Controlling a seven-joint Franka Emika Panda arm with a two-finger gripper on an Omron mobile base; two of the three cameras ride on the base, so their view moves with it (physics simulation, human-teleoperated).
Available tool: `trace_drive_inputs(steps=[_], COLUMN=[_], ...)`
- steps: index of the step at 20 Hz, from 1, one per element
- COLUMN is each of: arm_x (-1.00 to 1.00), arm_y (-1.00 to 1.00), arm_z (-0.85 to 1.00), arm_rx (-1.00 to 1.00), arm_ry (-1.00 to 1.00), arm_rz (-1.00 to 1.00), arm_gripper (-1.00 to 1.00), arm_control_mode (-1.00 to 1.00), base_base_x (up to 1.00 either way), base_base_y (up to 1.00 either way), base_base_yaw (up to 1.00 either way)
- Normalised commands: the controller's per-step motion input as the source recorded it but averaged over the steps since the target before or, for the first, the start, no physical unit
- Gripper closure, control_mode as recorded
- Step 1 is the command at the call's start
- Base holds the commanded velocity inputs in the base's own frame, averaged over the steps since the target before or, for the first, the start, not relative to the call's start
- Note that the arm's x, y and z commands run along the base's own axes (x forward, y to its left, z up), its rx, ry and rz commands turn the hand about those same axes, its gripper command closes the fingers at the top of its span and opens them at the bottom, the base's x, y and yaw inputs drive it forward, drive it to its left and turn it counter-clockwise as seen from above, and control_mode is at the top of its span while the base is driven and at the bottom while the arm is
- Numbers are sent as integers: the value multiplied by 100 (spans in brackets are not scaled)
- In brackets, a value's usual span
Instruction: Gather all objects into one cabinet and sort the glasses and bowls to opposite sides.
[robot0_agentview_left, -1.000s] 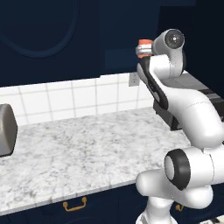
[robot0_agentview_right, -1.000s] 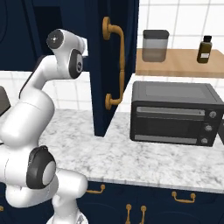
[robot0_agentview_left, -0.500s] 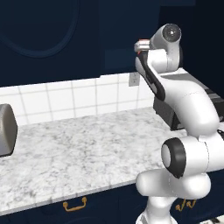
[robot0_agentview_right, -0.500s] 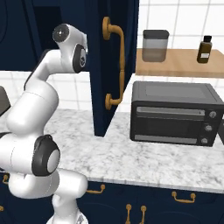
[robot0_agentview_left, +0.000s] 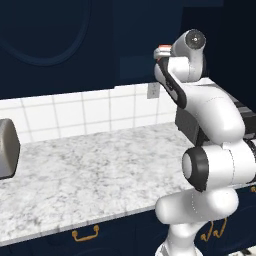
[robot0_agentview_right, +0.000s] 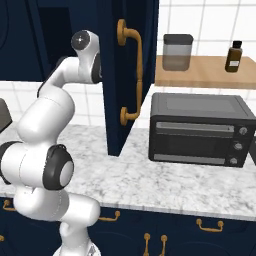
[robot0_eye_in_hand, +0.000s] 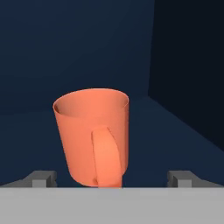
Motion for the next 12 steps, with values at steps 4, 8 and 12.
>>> trace_drive_inputs(steps=[4,8,12], arm_x=[14,0,25], arm_y=[-1,0,-1], arm_z=[-10,-9,-7], arm_rx=[3,2,0], arm_ry=[0,0,0], arm_rz=[1,3,1], arm_gripper=[-100,-100,-100], arm_control_mode=[-100,-100,-100], base_base_x=[0,0,0], base_base_y=[0,0,0], base_base_yaw=[0,0,0])
